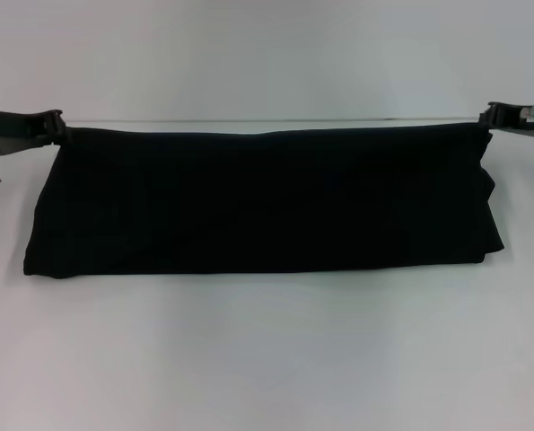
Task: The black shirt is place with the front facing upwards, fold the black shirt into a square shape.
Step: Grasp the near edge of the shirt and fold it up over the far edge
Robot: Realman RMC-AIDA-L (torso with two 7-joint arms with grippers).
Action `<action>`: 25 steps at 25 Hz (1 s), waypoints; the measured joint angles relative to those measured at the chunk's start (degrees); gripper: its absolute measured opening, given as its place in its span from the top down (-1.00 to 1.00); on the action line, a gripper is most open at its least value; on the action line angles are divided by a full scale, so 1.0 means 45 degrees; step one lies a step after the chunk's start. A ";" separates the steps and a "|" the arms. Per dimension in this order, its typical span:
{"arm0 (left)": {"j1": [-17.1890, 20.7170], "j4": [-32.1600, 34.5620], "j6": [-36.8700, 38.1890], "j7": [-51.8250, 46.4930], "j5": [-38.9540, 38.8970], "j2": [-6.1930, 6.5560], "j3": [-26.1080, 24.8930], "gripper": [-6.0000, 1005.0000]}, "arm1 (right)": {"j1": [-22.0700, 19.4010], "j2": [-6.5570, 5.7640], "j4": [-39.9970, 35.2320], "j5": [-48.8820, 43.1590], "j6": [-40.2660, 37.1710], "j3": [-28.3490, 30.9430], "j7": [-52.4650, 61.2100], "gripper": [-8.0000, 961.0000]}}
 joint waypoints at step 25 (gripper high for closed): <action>-0.0181 -0.1254 -0.1459 -0.0364 -0.1302 0.0230 -0.0703 0.99 | 0.0151 0.0020 0.0587 -0.0016 0.1703 -0.1023 -0.0048 0.84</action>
